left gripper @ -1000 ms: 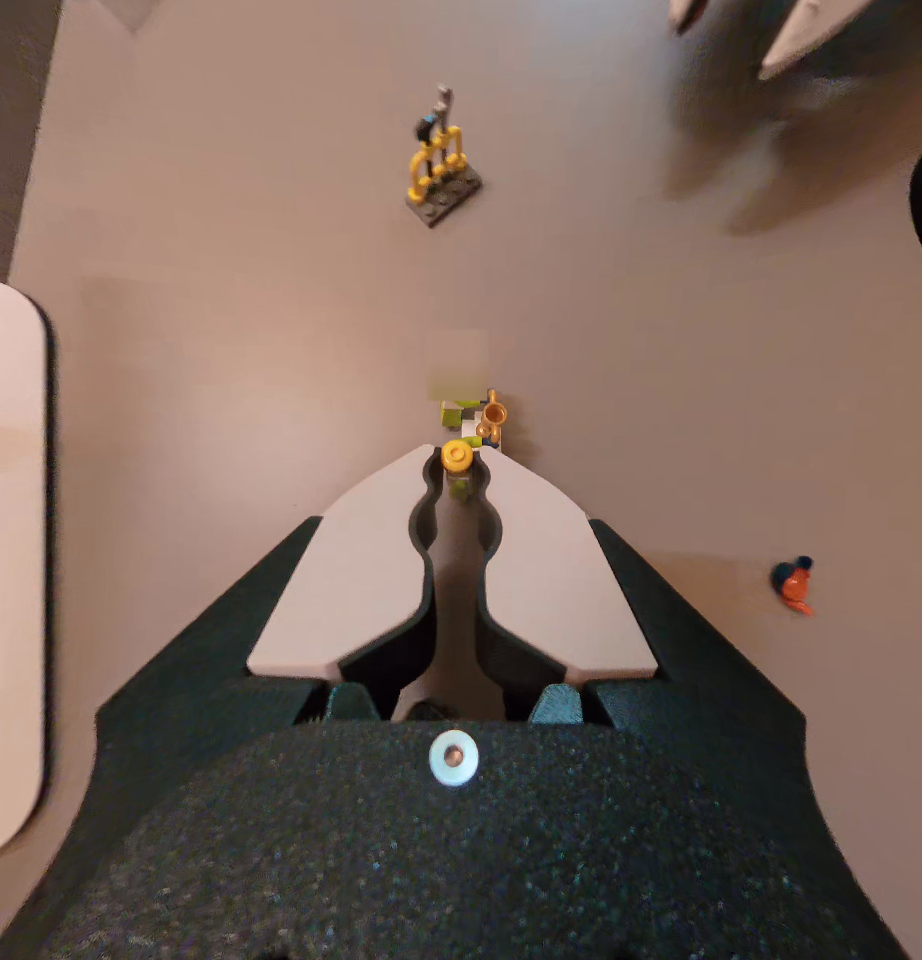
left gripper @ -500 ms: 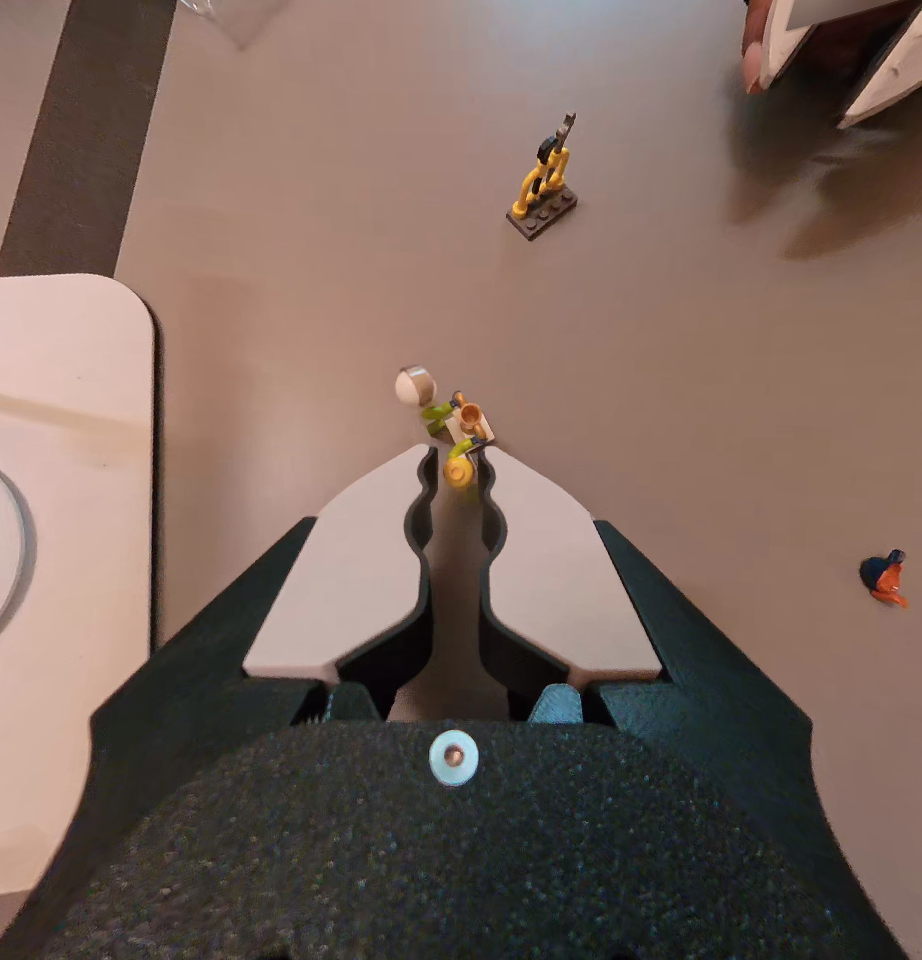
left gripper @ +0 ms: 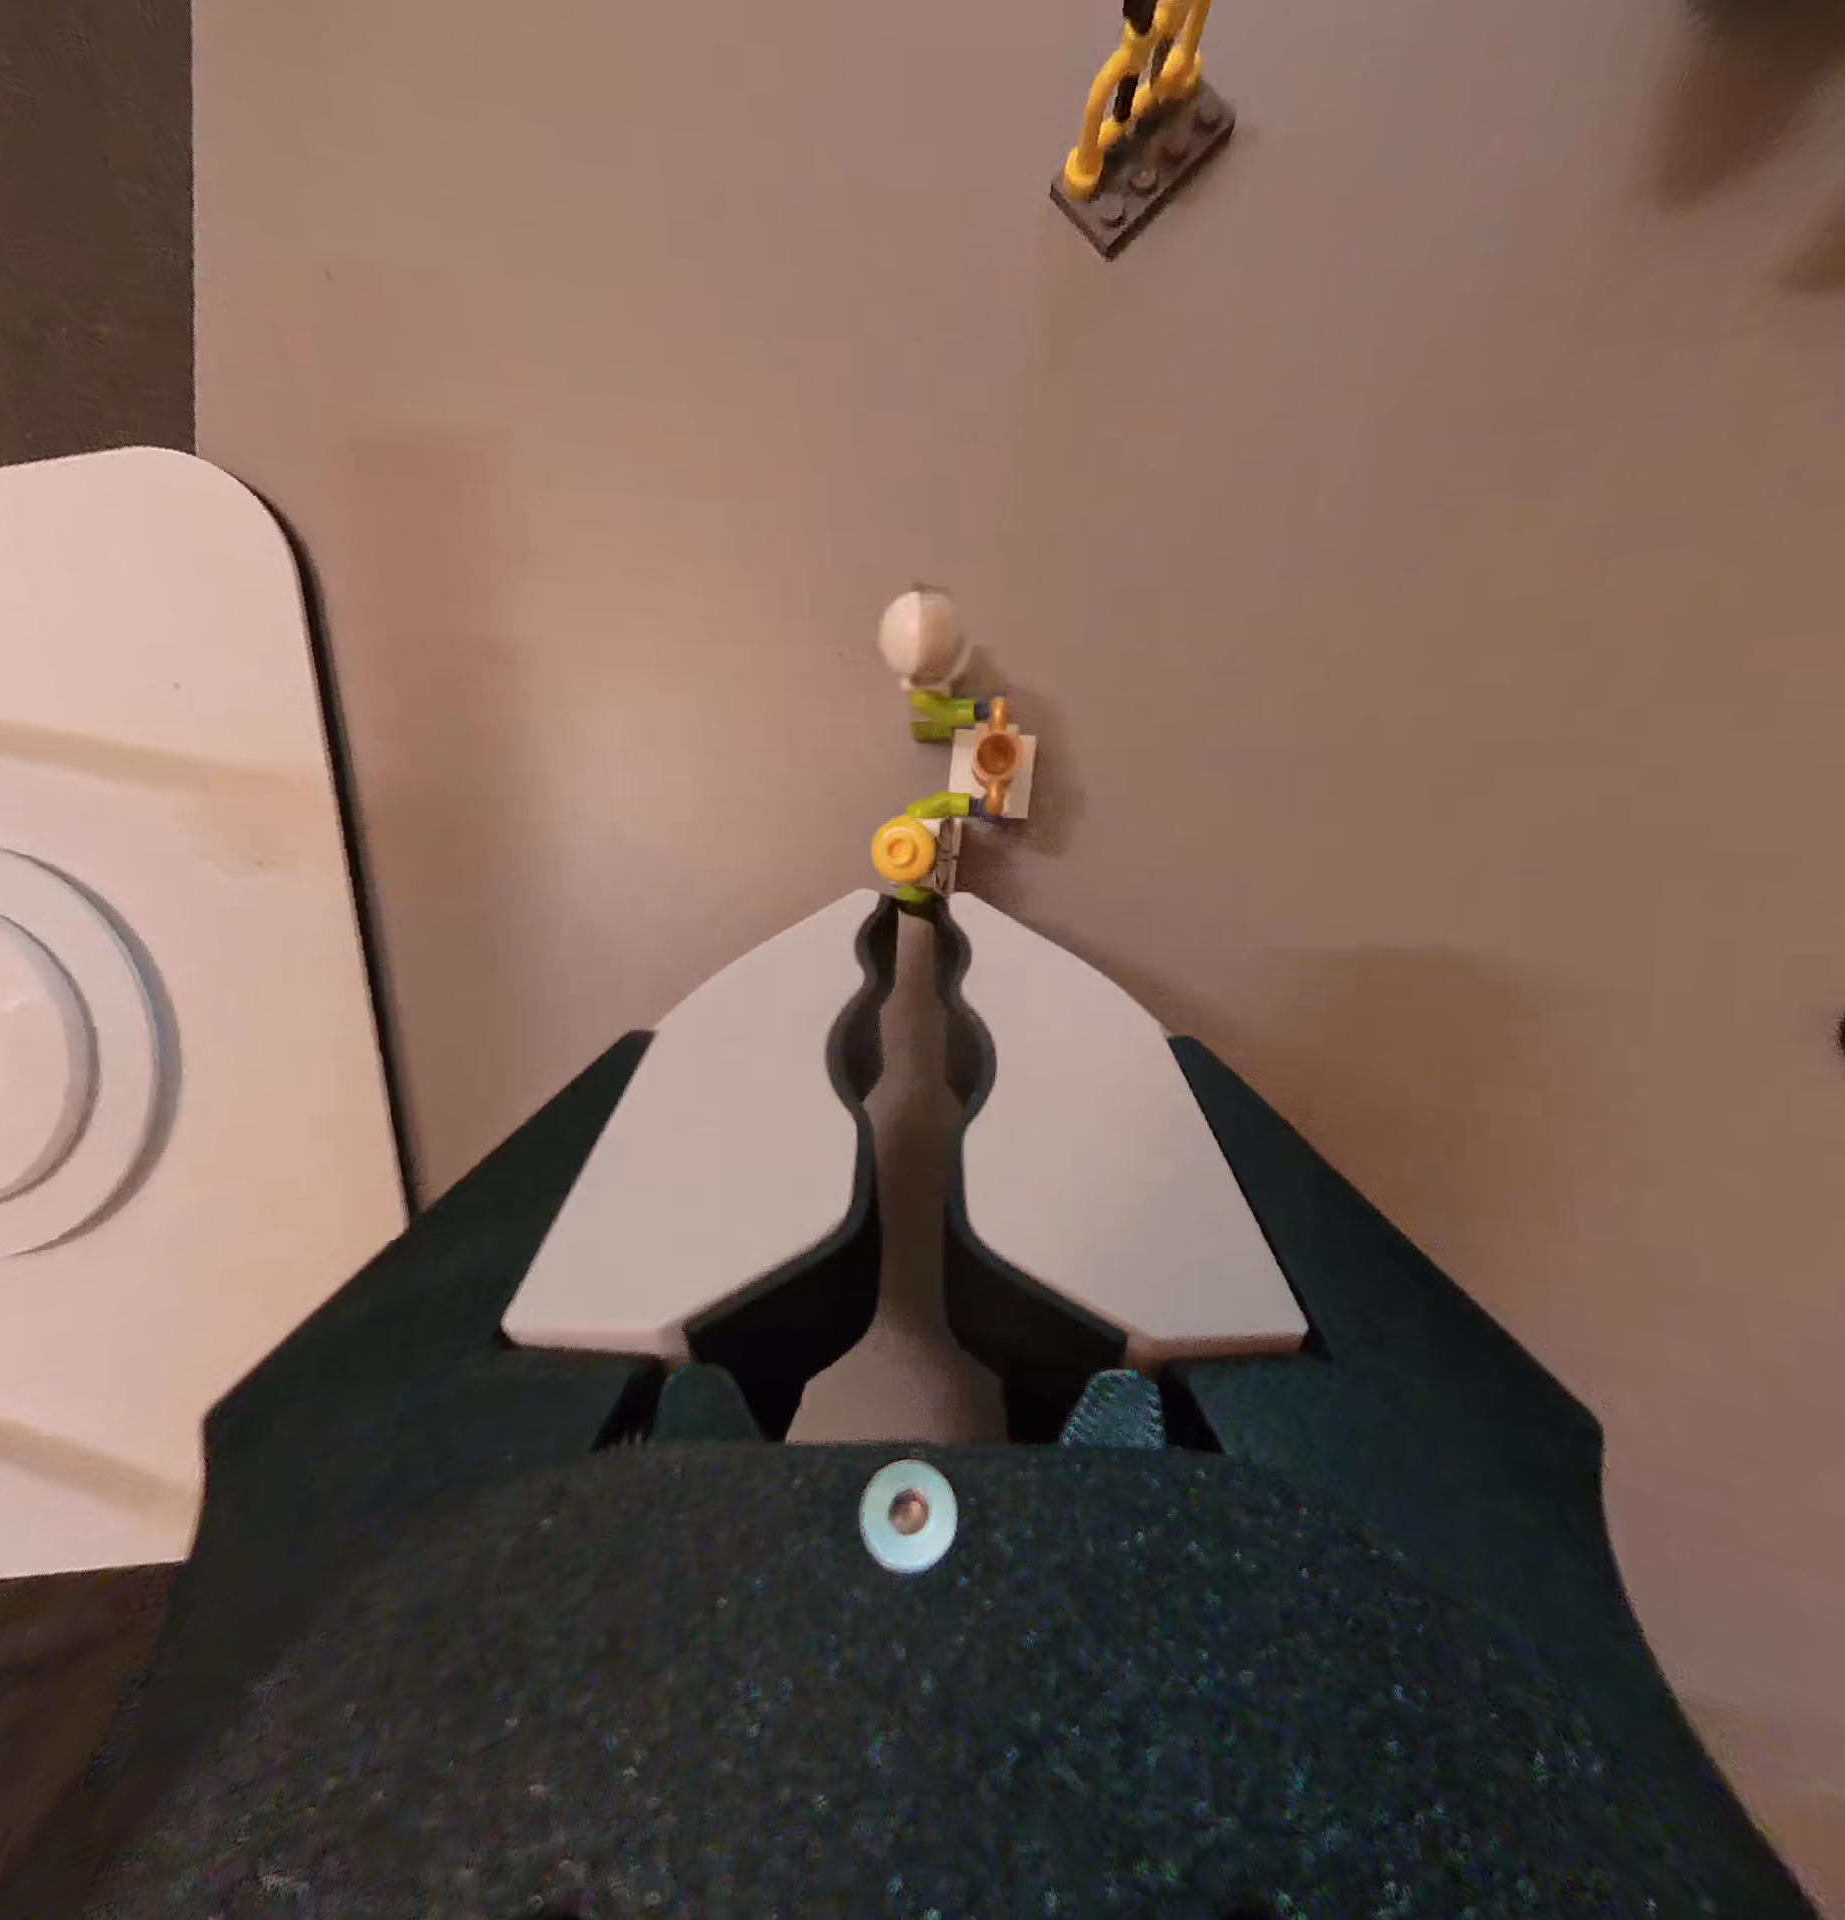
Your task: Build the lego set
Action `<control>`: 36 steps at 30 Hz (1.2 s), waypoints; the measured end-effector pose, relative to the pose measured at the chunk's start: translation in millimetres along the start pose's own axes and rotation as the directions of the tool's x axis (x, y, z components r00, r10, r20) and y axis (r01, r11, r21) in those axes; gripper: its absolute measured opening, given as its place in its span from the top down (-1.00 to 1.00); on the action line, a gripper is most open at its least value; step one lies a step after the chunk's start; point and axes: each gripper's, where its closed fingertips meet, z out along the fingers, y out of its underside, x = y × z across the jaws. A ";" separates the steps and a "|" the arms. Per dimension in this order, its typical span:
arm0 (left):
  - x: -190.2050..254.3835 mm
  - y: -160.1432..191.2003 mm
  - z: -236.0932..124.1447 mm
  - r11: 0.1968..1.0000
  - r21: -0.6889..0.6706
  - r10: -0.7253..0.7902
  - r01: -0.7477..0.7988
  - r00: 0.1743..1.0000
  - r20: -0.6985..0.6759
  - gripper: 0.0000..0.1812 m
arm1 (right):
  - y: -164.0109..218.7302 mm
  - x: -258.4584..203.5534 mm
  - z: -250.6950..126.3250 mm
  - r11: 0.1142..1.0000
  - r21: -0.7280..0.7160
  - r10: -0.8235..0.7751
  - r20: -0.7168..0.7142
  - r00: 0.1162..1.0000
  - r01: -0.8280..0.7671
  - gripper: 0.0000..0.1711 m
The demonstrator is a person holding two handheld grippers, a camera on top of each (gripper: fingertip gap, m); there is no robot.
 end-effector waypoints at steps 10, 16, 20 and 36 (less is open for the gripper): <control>0.4 -6.0 -3.3 0.999 -0.011 0.037 -0.038 0.998 -0.047 0.76 | 0.6 0.4 0.7 1.000 -0.004 0.019 0.013 1.000 -0.019 0.74; -1.0 -7.9 1.8 0.997 -0.030 0.064 -0.065 0.997 -0.037 0.87 | -0.1 0.8 0.1 1.000 0.001 0.013 0.004 1.000 -0.013 0.74; -0.9 -8.2 1.2 0.996 -0.045 0.071 -0.073 0.997 -0.037 0.89 | 0.1 -0.1 0.8 1.000 -0.001 0.008 0.006 1.000 -0.008 0.74; 2.7 2.5 -3.4 0.996 -0.083 0.026 -0.033 0.996 -0.088 0.85 | 0.7 -2.5 1.7 1.000 -0.007 0.011 0.019 1.000 -0.011 0.74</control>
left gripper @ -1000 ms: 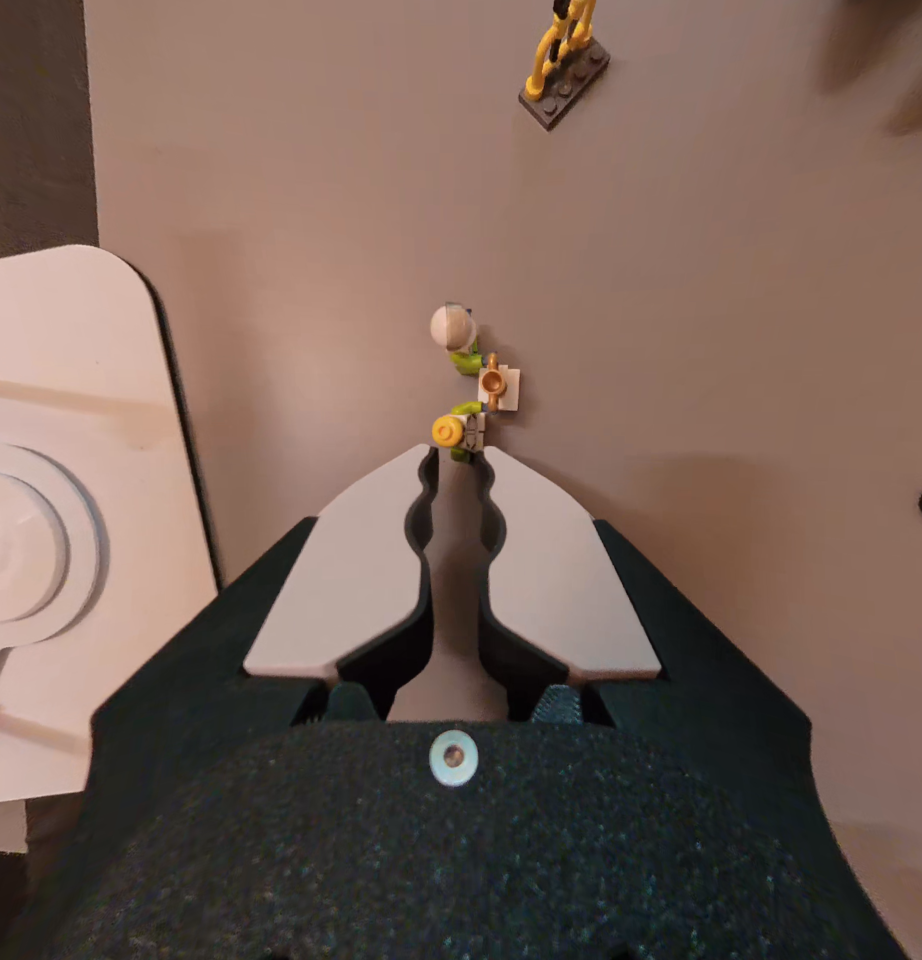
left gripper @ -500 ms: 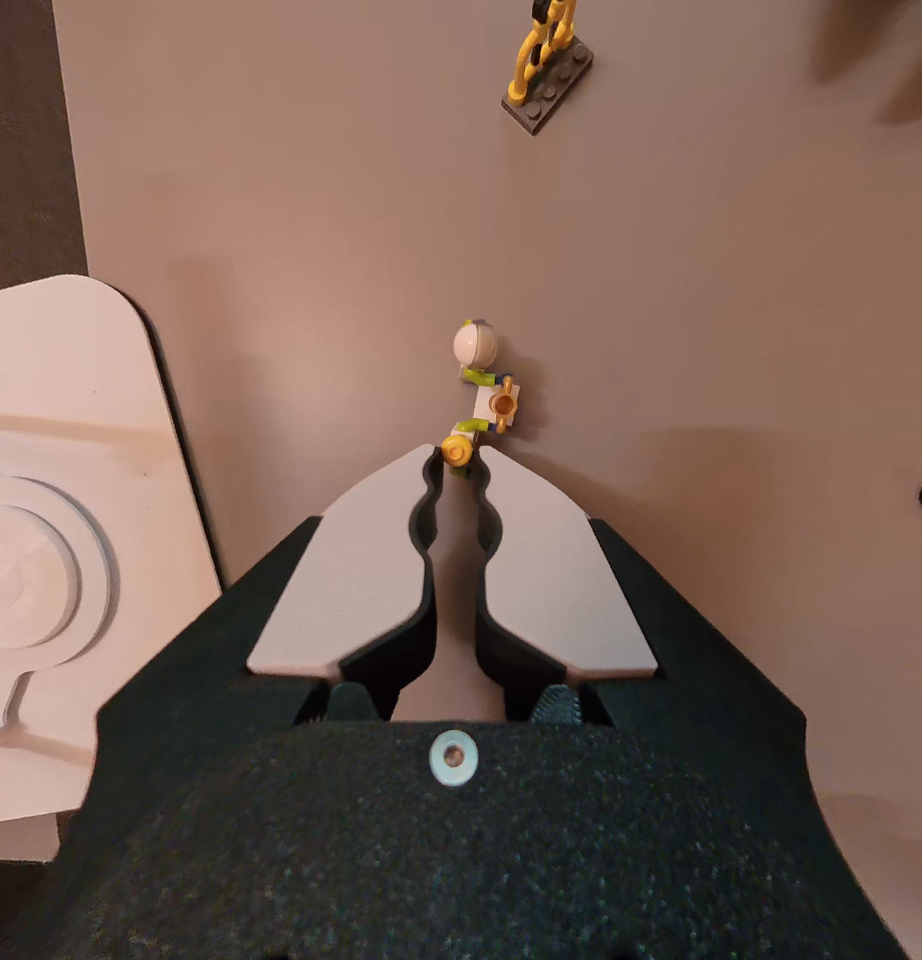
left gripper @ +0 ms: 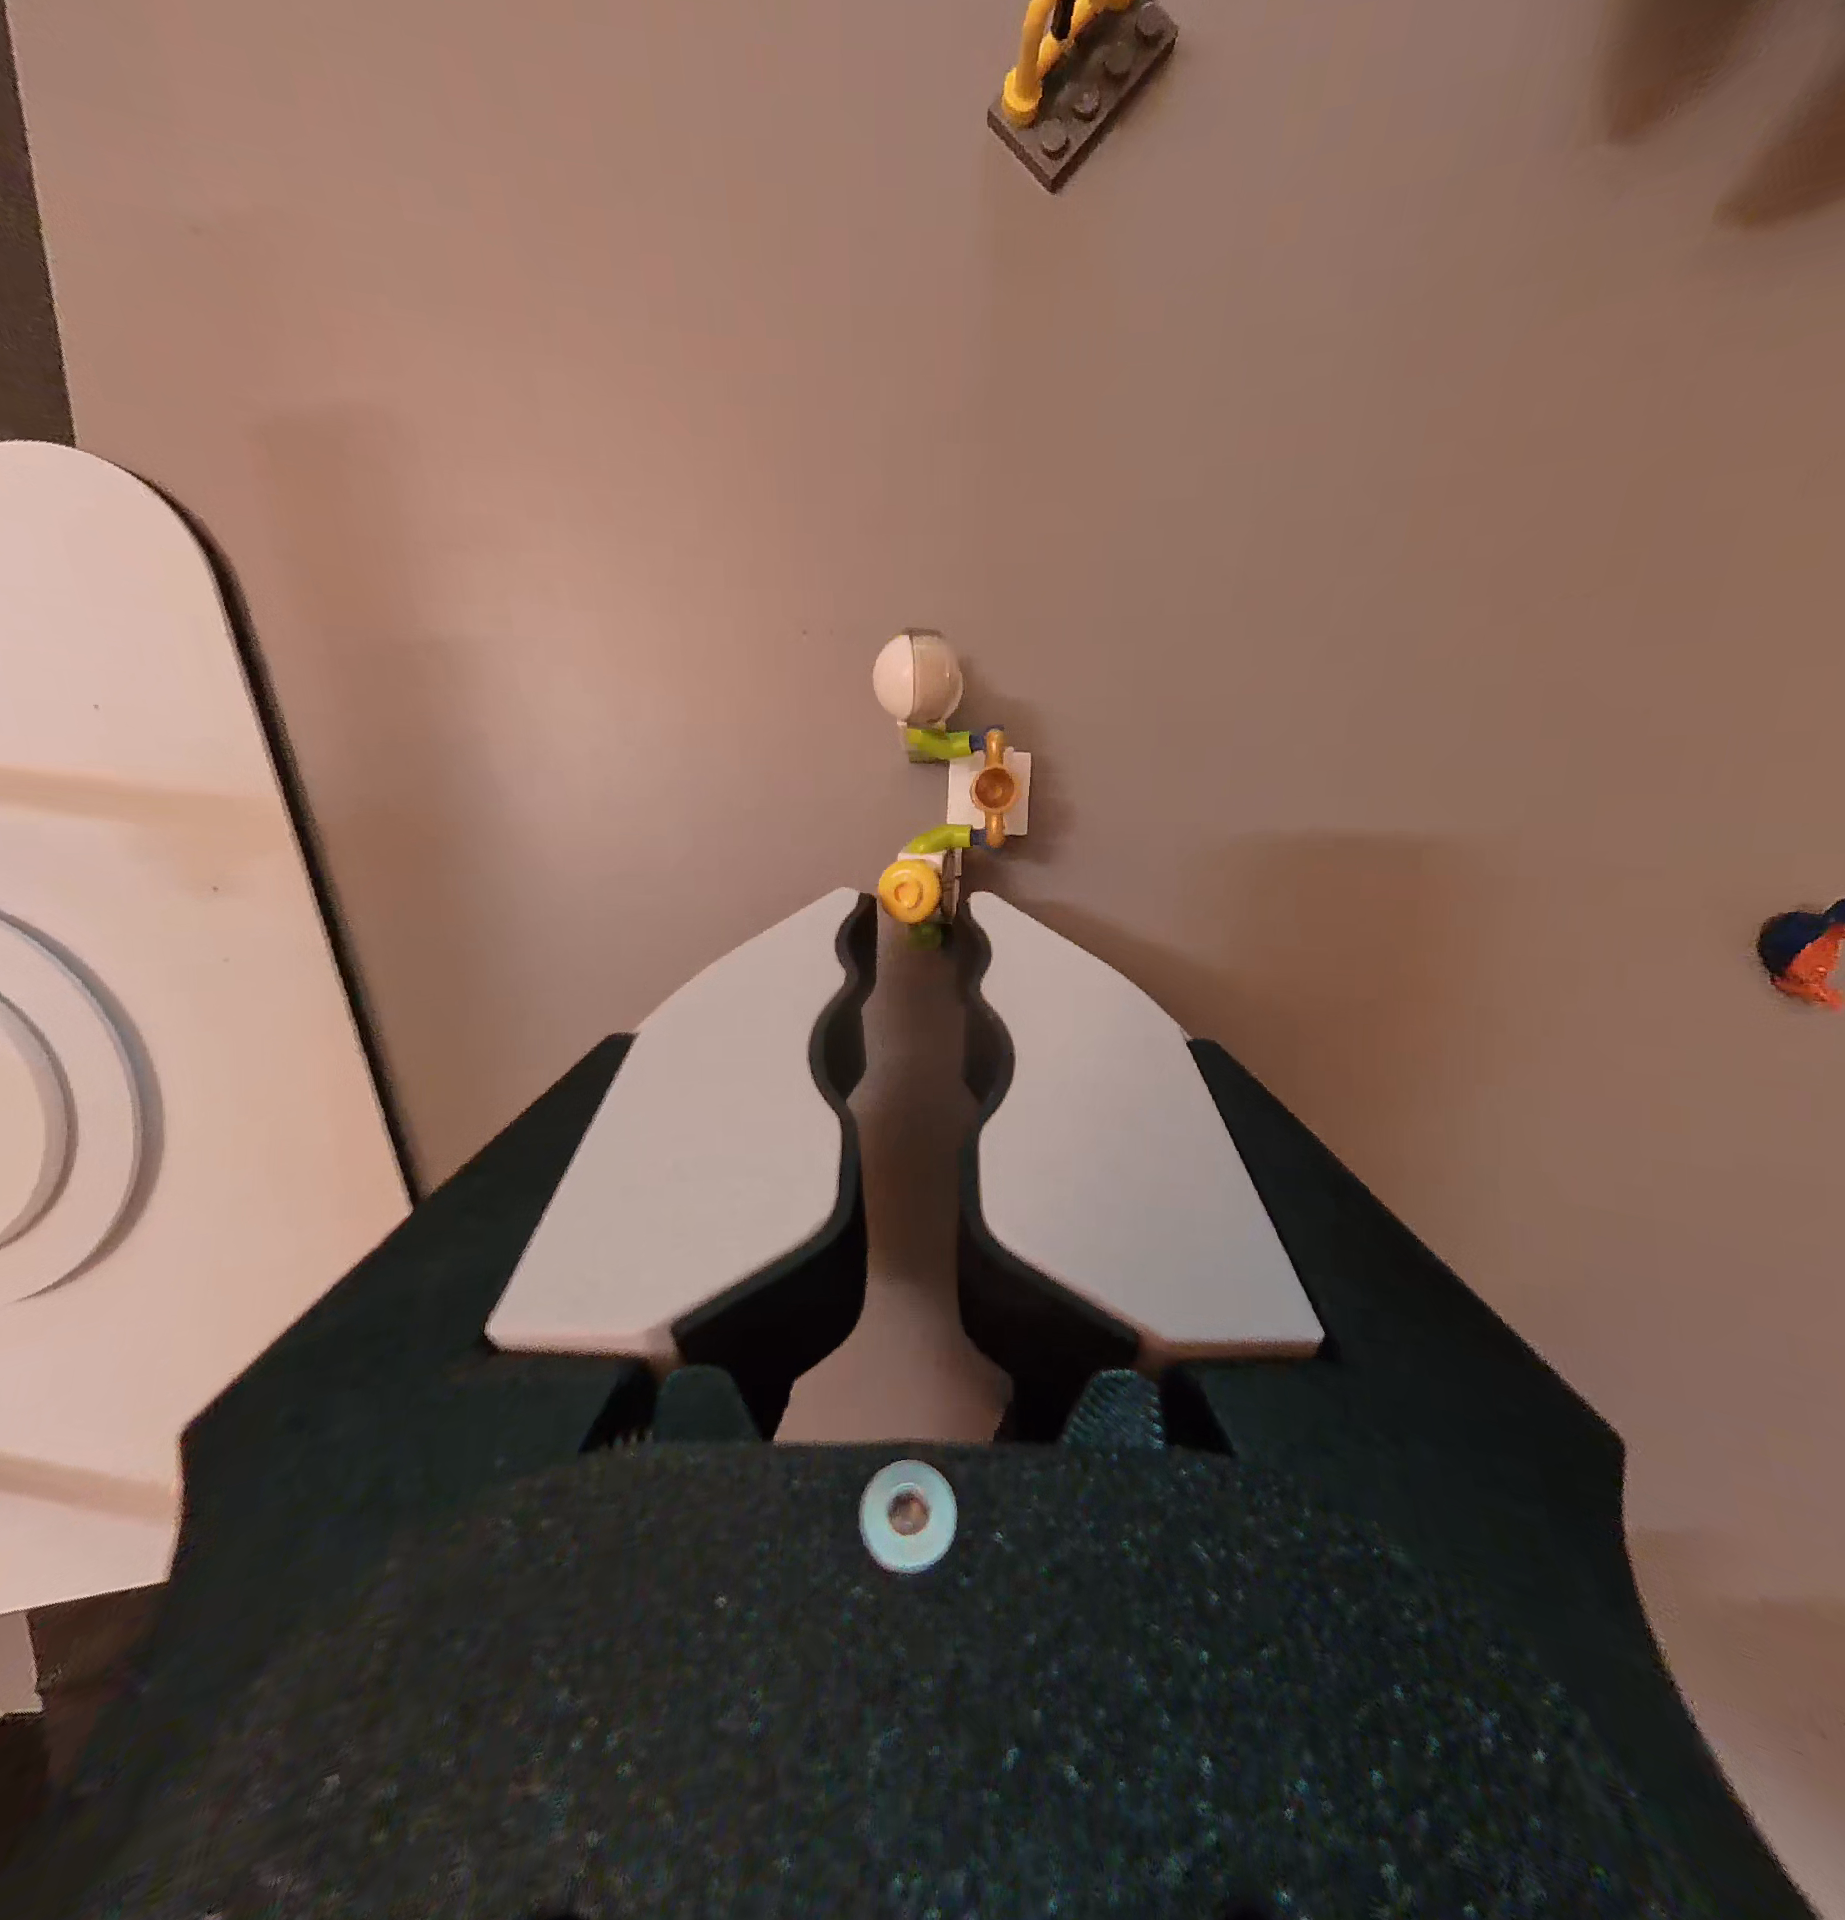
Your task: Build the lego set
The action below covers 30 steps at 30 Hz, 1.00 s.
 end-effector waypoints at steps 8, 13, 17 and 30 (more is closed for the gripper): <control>-2.3 2.1 -11.6 0.999 0.040 -0.003 0.002 0.999 0.037 0.80 | -0.8 0.5 -0.9 1.000 0.008 0.002 -0.001 1.000 -0.002 0.74; 0.4 11.6 -33.6 0.996 0.080 -0.037 0.026 0.989 0.145 0.78 | -0.5 0.4 -0.6 1.000 0.005 0.001 -0.001 1.000 -0.001 0.74; 15.6 25.0 -56.5 0.986 0.134 -0.129 0.101 0.966 0.225 0.75 | -0.8 0.8 -0.9 1.000 0.008 0.006 -0.001 1.000 -0.006 0.74; 79.6 107.7 -62.3 0.885 0.133 -0.465 0.446 0.862 0.204 0.51 | -2.4 0.8 -2.1 1.000 0.022 0.006 -0.010 1.000 -0.006 0.74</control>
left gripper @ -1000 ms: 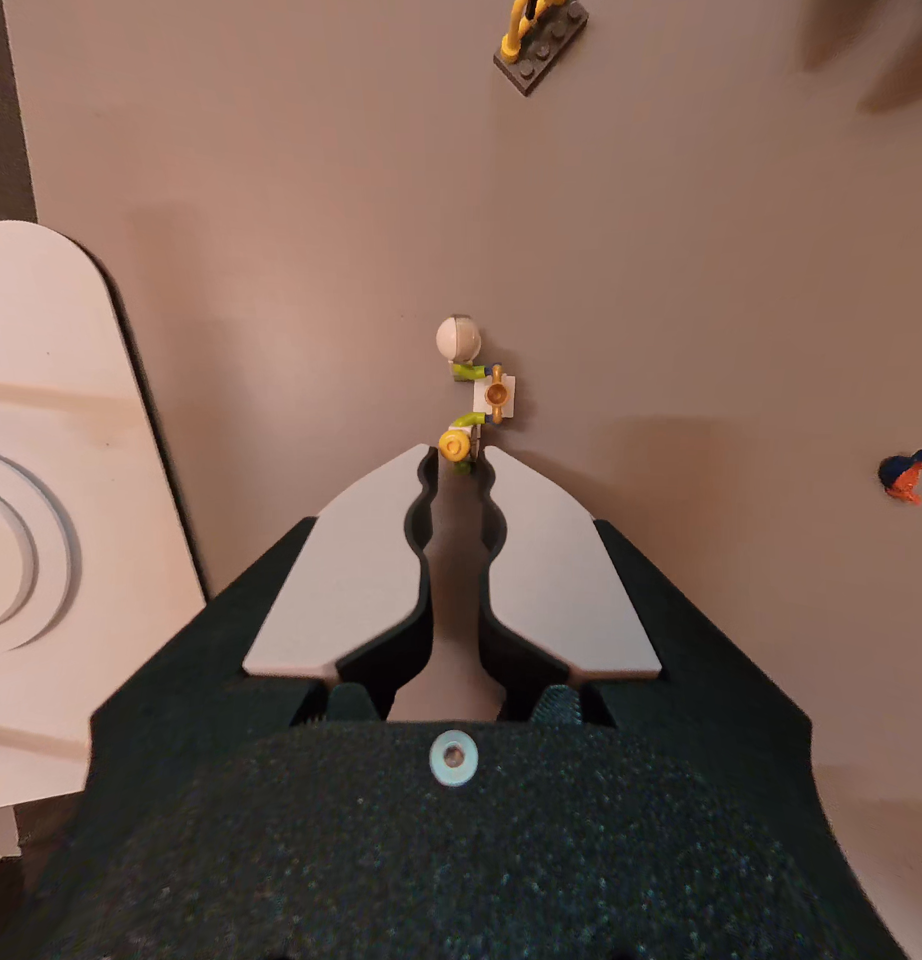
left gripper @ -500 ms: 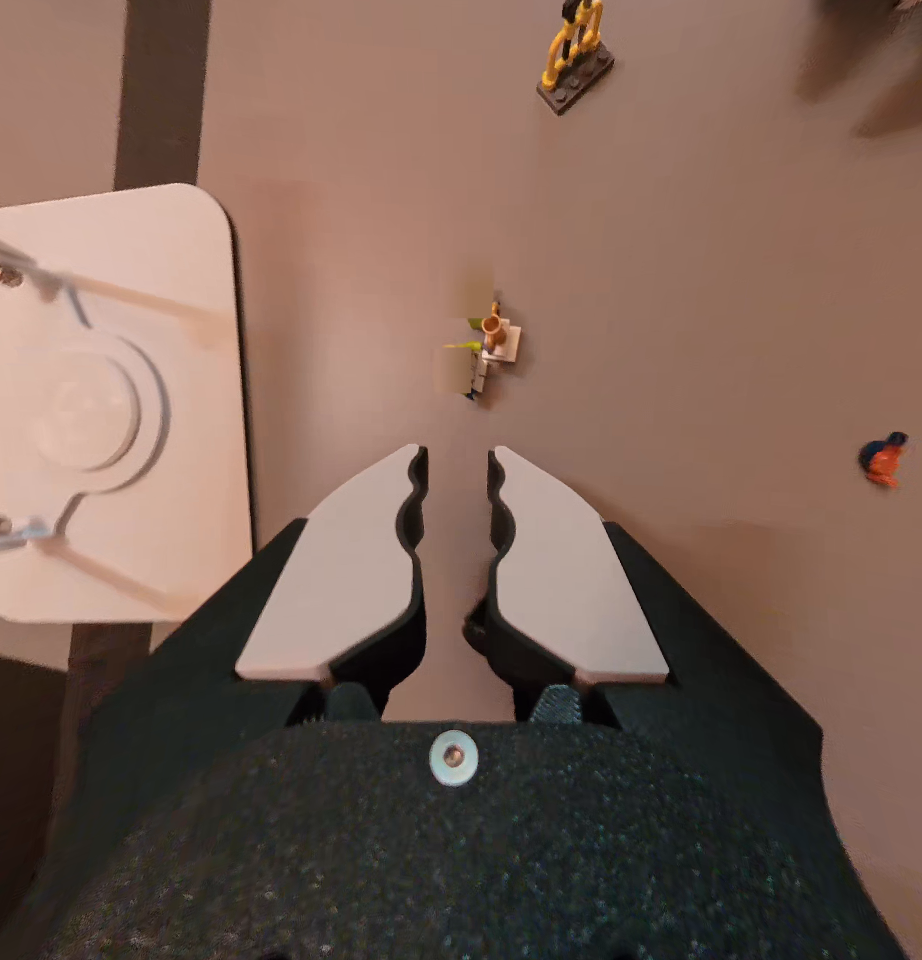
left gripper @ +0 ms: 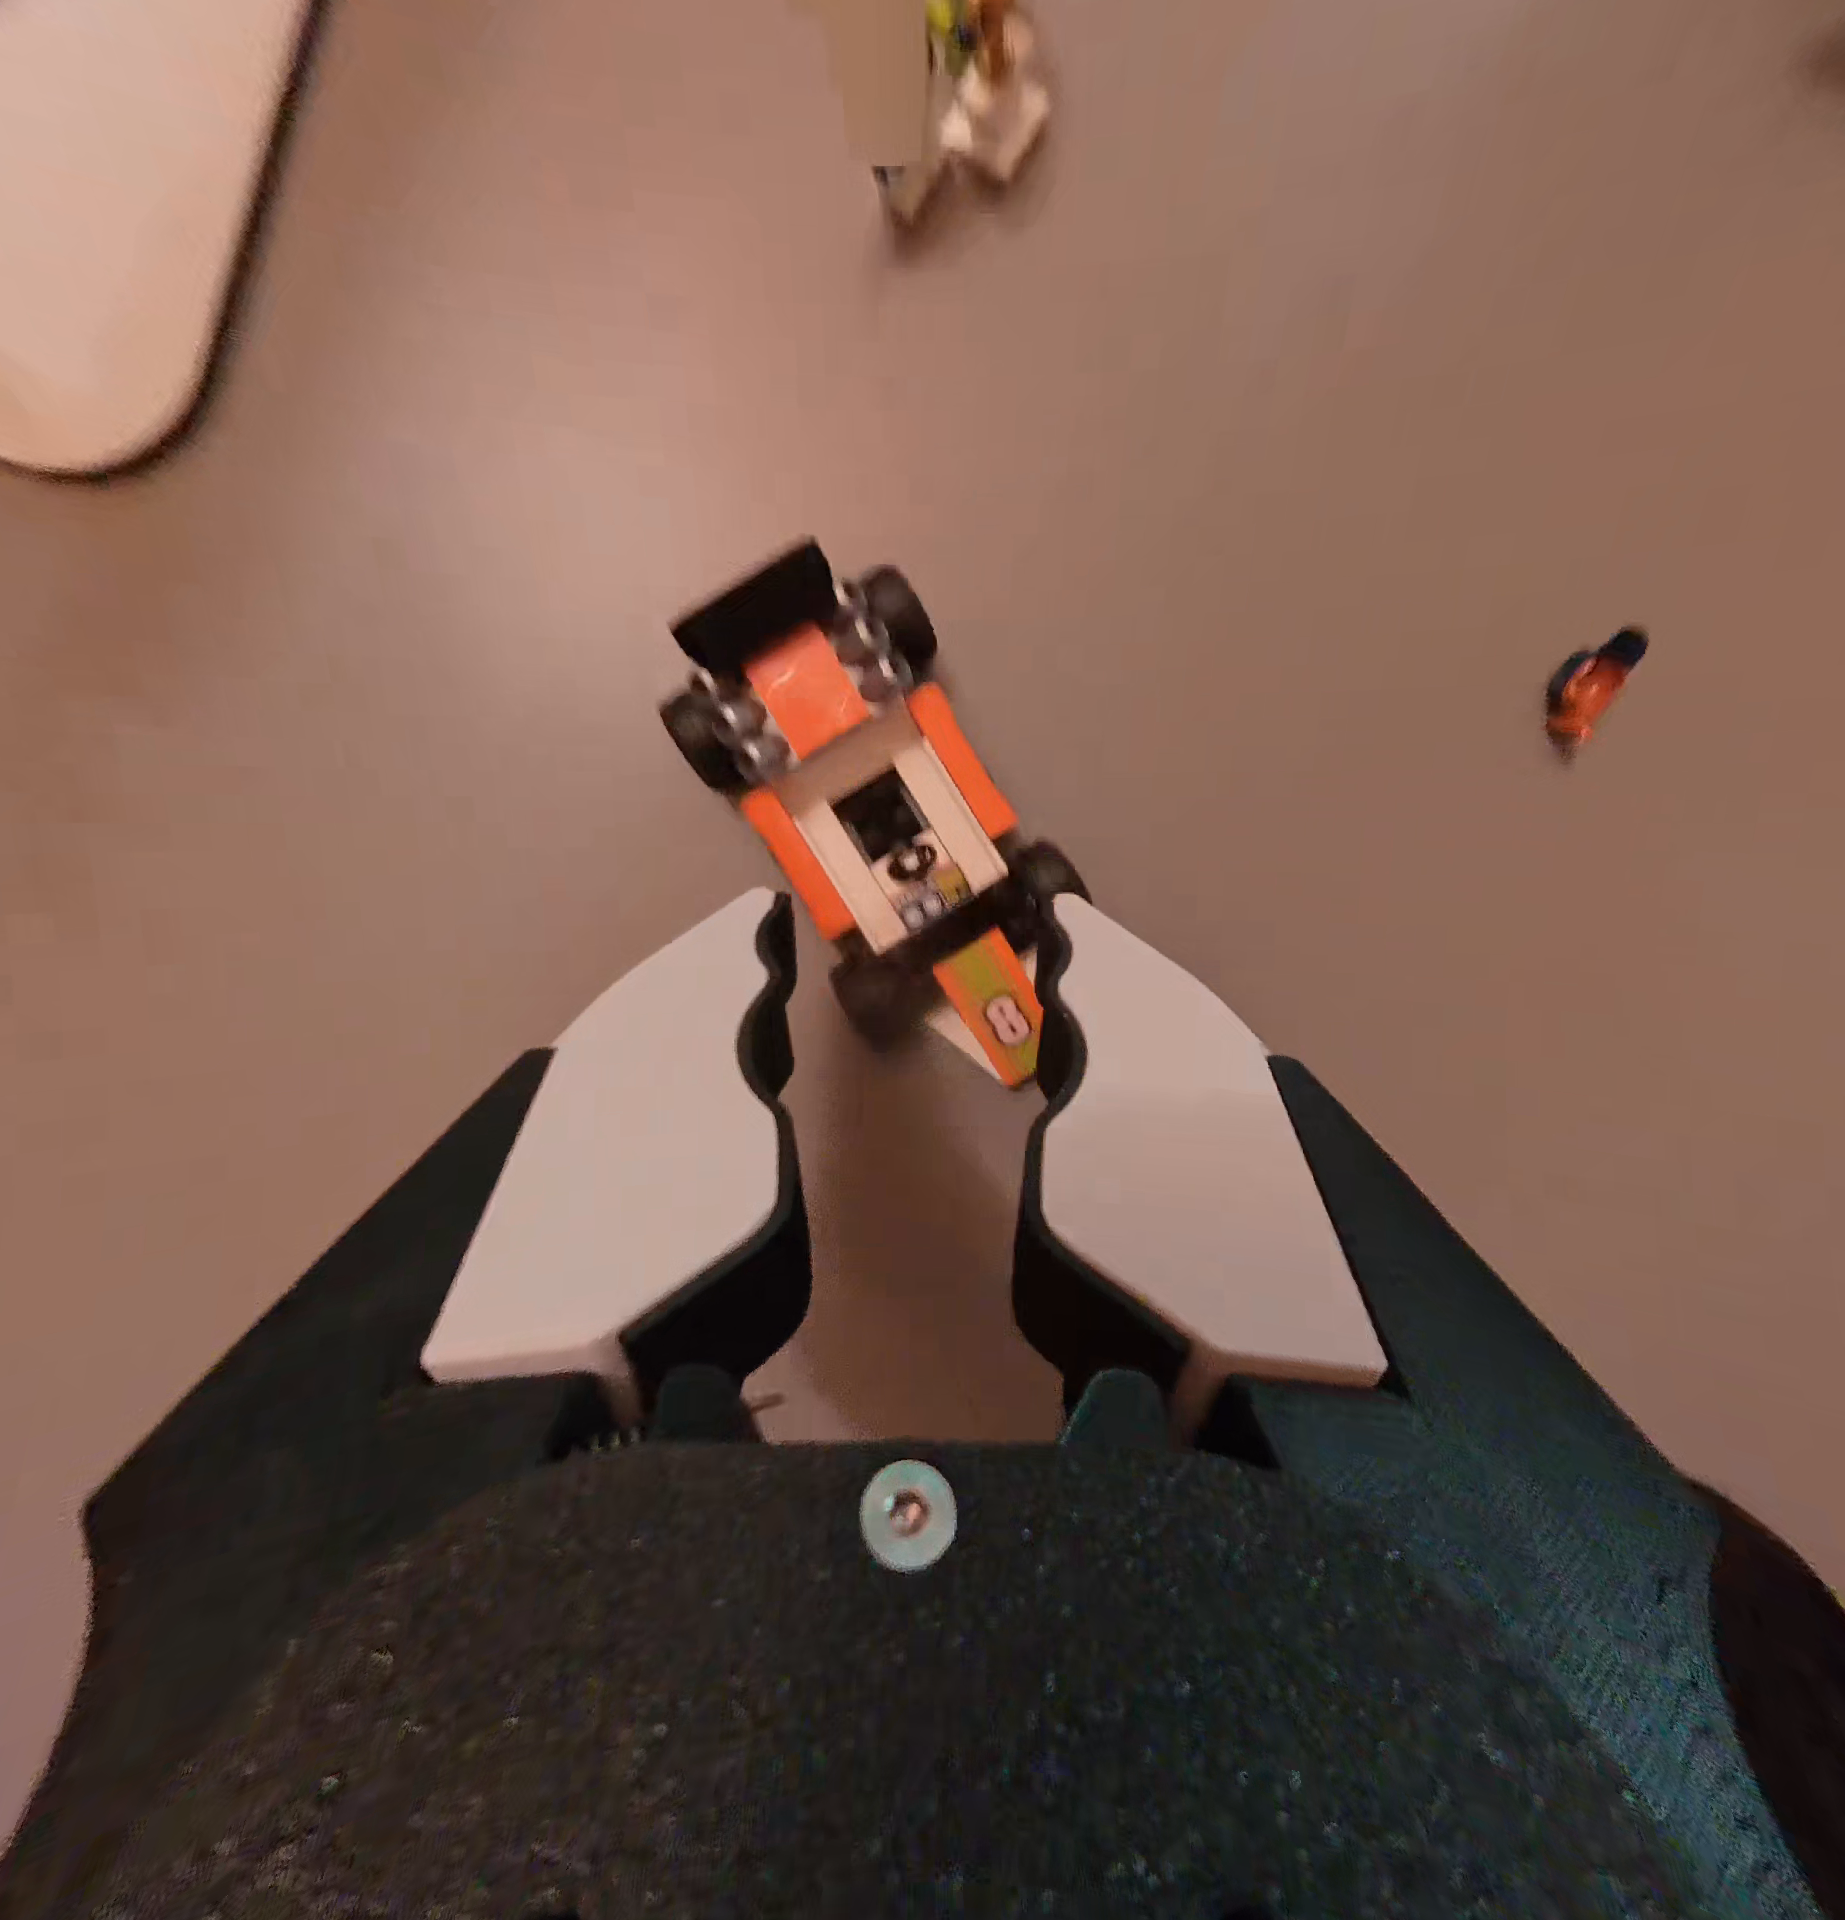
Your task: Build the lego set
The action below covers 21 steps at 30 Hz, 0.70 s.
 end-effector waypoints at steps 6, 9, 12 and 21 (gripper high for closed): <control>9.6 17.2 7.7 1.000 -0.019 -0.025 0.024 0.999 -0.022 0.51 | 0.4 0.6 0.4 1.000 -0.004 0.002 -0.004 1.000 -0.002 0.75; 9.9 13.9 9.3 1.000 -0.010 -0.026 0.026 1.000 -0.002 0.50 | 0.6 0.8 0.4 1.000 -0.005 0.005 -0.003 1.000 -0.005 0.75; 6.0 9.2 11.5 0.999 -0.007 -0.031 0.031 0.999 0.036 0.45 | 0.6 0.6 0.5 1.000 -0.006 0.004 -0.003 1.000 -0.004 0.75; -4.0 -5.9 34.9 0.991 -0.010 -0.129 0.130 0.988 0.082 0.29 | 3.0 -1.0 2.1 1.000 -0.024 -0.001 0.000 1.000 0.001 0.75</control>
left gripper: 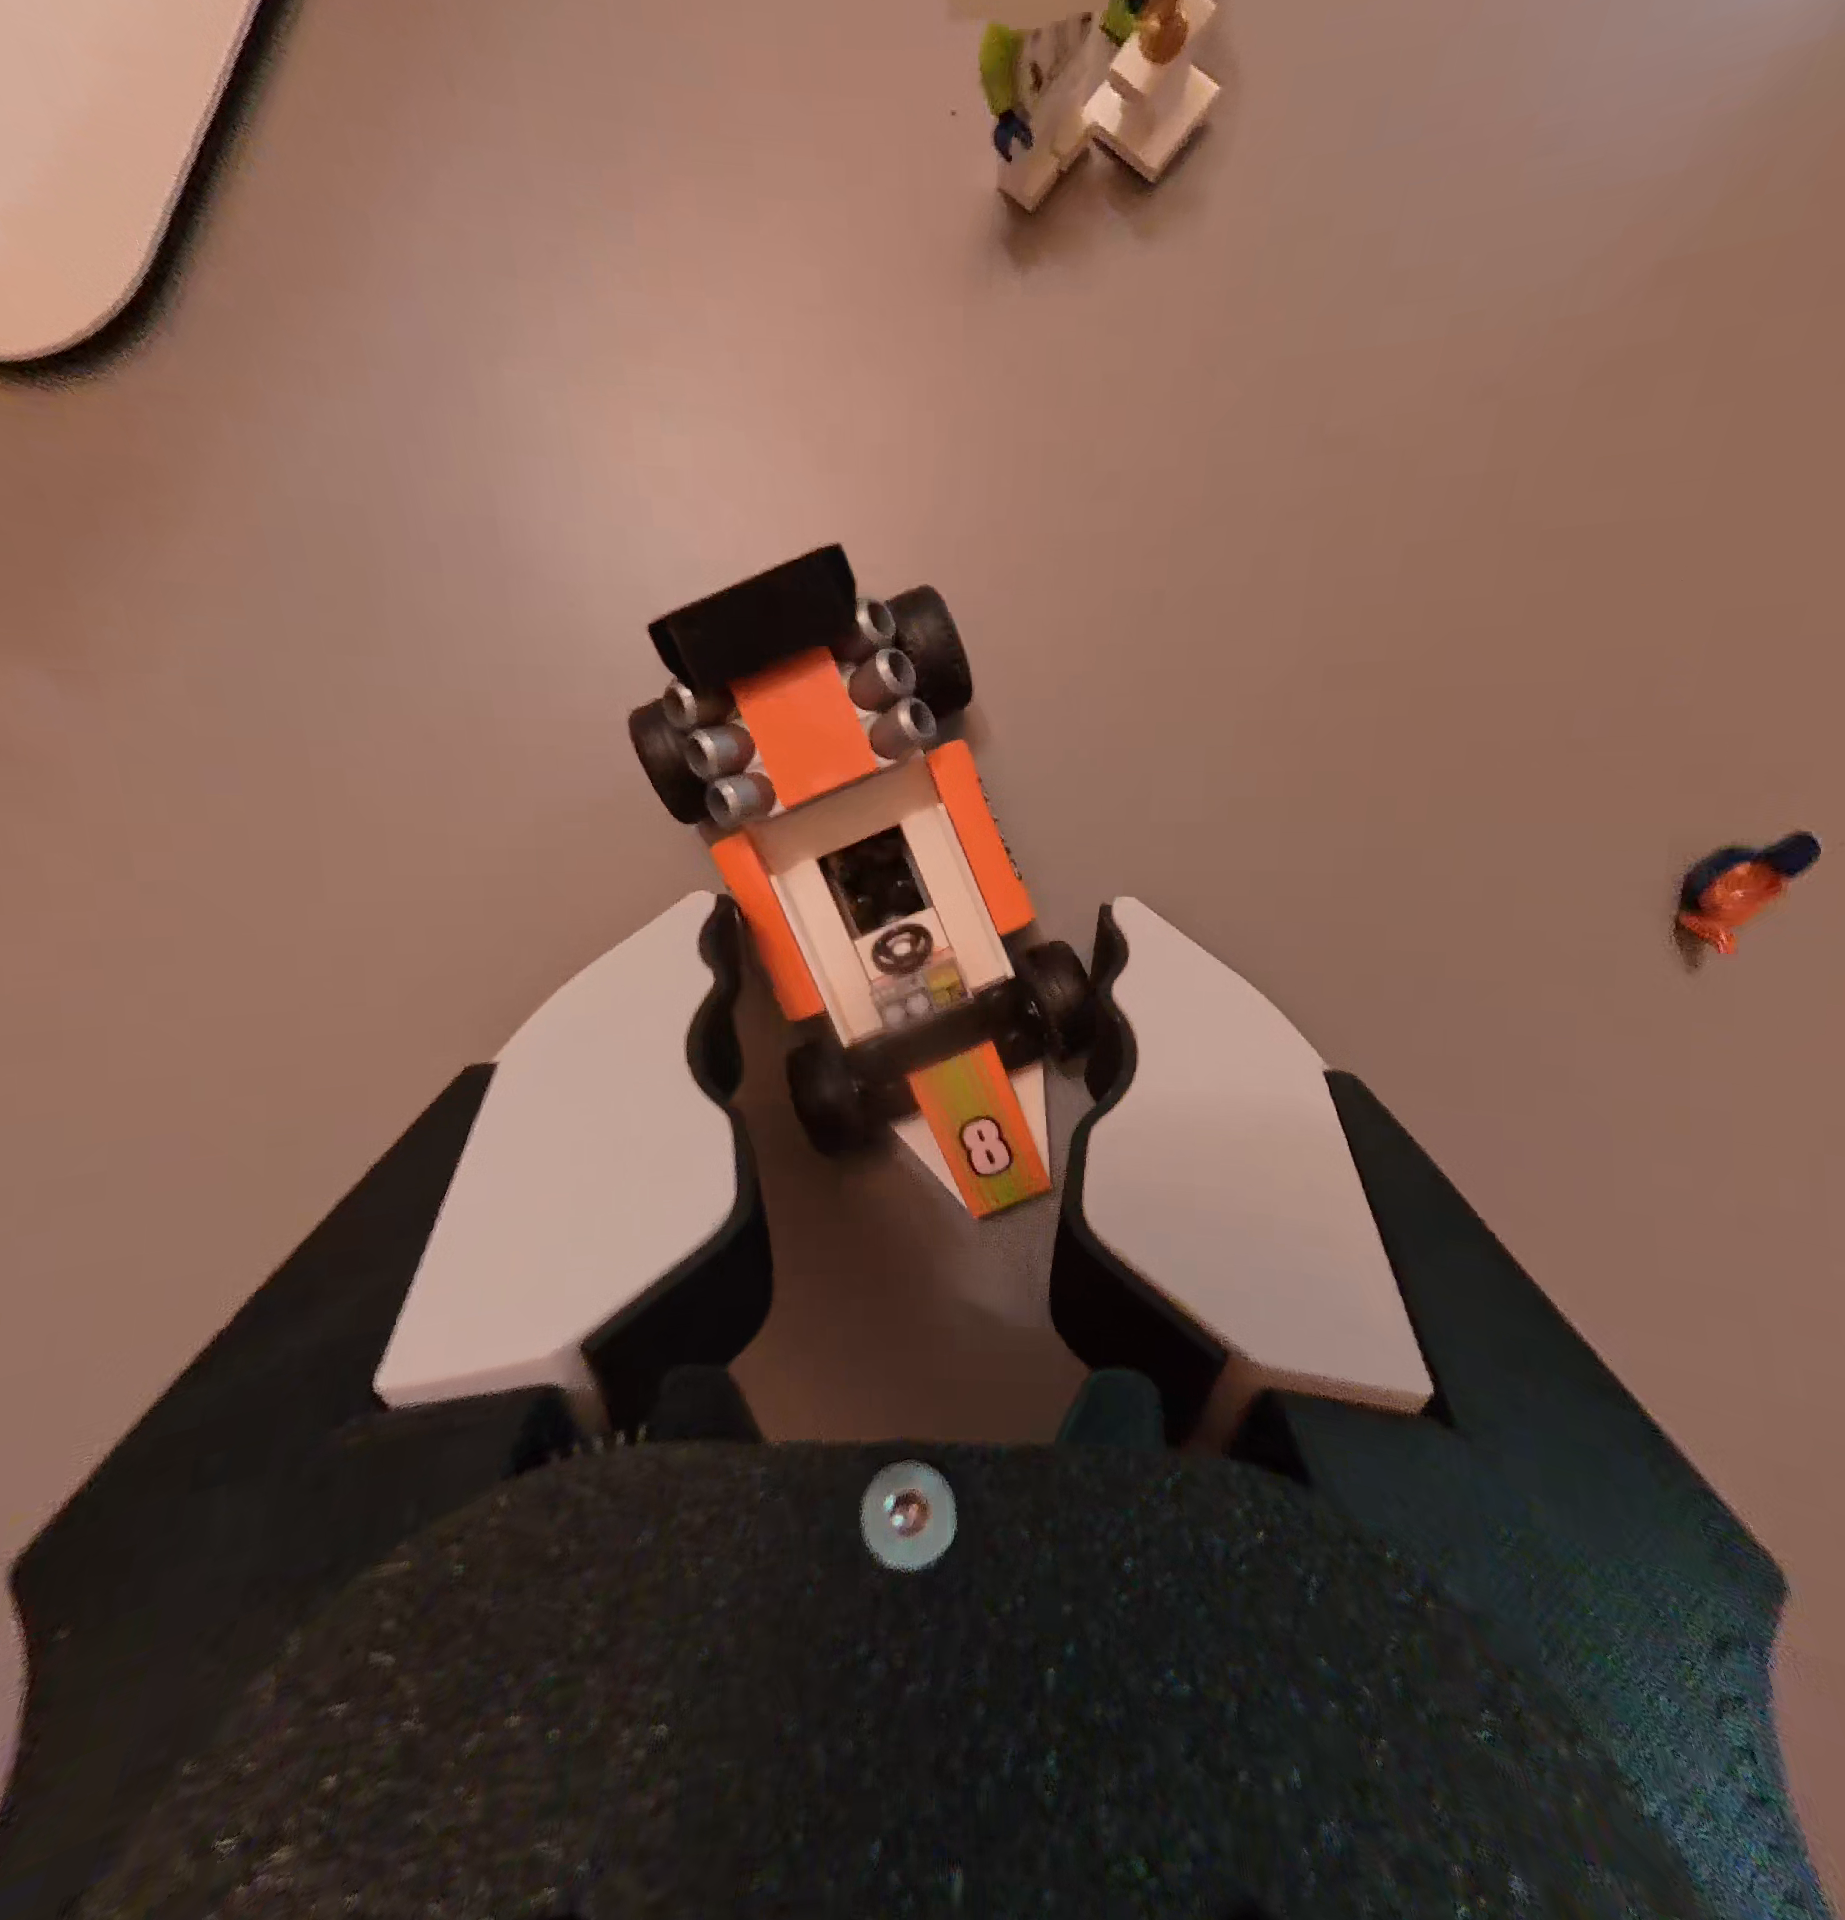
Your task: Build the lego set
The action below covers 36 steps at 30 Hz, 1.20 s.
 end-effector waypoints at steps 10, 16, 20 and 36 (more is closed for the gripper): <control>-2.1 -5.1 5.9 0.973 -0.043 0.227 -0.229 0.973 -0.045 0.39 | 1.1 -1.0 0.7 1.000 -0.008 -0.003 0.002 1.000 0.003 0.75; -0.6 -5.9 7.4 0.938 -0.046 0.337 -0.344 0.934 -0.113 0.39 | 1.0 -2.4 0.5 1.000 -0.006 -0.005 0.007 1.000 0.005 0.75; -0.5 -5.7 7.3 0.929 -0.060 0.356 -0.364 0.927 -0.122 0.39 | 1.2 -2.7 0.6 1.000 -0.006 -0.005 0.009 1.000 0.005 0.75; 137.9 -19.8 -28.3 0.881 0.306 0.455 -0.361 0.826 -0.333 0.61 | 4.0 -3.9 2.7 1.000 -0.031 -0.006 0.014 1.000 0.007 0.75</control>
